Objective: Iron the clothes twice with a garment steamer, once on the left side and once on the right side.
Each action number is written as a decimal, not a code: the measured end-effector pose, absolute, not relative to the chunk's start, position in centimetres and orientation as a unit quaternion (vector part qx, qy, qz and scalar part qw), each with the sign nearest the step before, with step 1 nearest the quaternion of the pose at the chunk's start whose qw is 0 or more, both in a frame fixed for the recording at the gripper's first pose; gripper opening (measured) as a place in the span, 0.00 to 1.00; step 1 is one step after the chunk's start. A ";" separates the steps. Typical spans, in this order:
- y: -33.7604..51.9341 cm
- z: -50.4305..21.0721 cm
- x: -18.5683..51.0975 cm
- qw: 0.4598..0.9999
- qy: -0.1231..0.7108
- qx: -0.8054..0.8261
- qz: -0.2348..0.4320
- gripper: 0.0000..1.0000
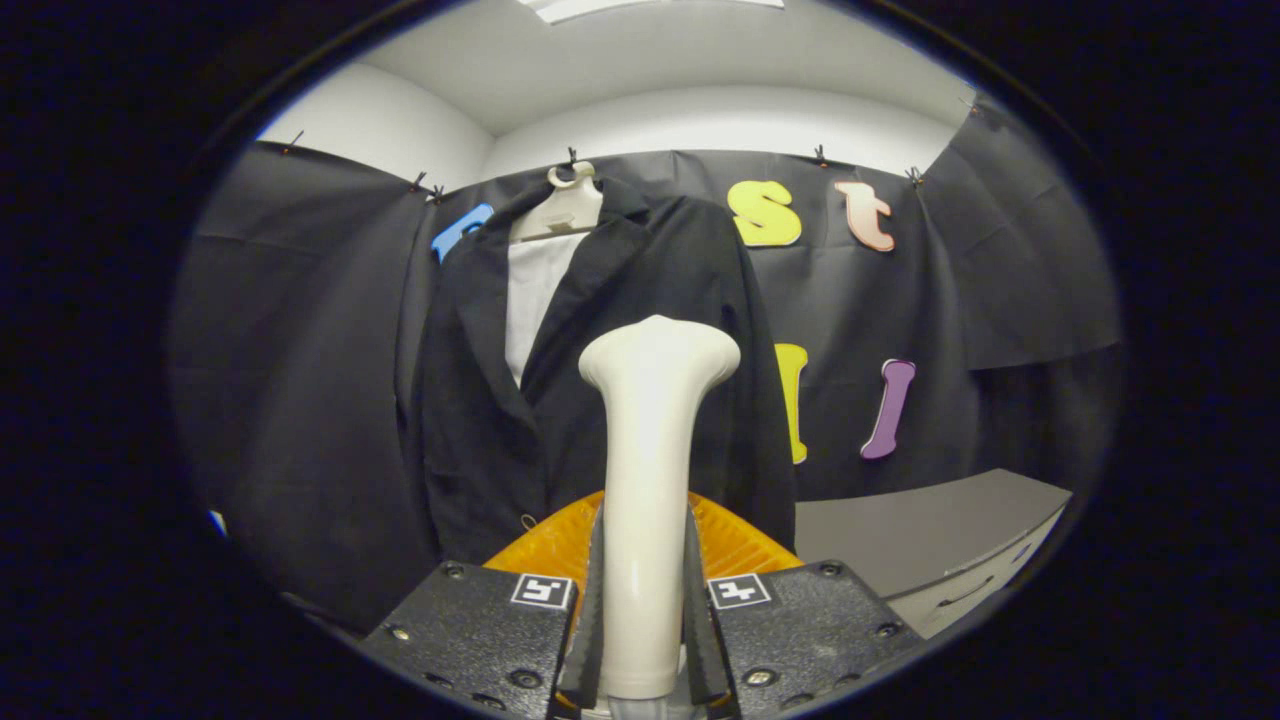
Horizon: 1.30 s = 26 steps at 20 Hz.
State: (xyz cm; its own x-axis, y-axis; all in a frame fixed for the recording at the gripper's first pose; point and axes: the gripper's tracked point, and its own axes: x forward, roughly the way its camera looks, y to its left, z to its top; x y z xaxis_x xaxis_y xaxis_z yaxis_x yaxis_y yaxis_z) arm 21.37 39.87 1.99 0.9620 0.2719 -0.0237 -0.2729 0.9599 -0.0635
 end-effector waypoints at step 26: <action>37.9 -13.8 17.9 0.977 0.154 -0.082 0.119 0.36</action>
State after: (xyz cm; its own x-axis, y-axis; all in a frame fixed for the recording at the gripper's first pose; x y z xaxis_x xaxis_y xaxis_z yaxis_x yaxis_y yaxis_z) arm 17.87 37.86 -13.83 0.9243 0.2079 -0.3201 -0.2583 0.9581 -0.1235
